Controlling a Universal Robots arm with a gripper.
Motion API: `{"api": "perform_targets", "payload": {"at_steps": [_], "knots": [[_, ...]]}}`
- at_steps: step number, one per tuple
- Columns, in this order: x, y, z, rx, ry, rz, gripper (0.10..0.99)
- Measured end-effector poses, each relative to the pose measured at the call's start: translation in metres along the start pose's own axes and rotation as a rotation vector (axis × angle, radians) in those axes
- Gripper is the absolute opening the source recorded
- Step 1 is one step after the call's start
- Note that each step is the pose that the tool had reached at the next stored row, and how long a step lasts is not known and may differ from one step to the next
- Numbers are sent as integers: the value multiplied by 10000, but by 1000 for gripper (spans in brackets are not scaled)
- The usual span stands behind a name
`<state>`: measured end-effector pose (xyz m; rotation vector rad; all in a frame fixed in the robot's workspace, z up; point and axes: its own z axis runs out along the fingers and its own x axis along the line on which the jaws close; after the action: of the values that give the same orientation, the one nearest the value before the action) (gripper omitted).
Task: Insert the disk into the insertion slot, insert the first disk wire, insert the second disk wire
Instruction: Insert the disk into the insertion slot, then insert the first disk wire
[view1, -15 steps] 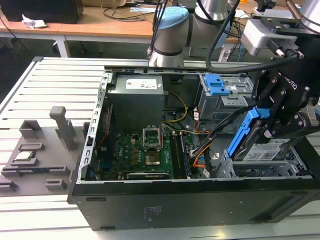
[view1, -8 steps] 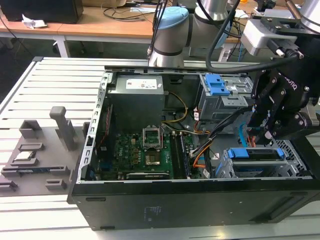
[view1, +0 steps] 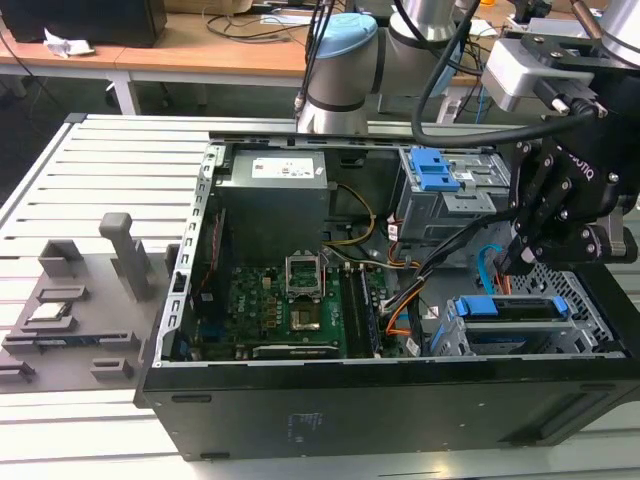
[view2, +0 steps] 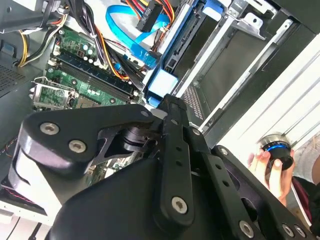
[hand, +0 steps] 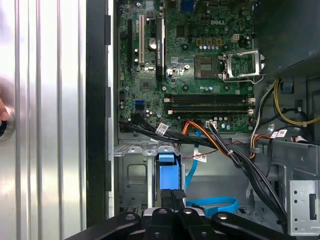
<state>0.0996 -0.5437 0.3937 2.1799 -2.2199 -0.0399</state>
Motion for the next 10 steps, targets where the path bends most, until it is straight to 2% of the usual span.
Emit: {"api": "perform_targets", "payload": {"at_steps": [8, 10], "knots": [[0, 0, 2, 0, 0, 0, 106], [-1, -37, 23, -5, -2, 0, 106]]}}
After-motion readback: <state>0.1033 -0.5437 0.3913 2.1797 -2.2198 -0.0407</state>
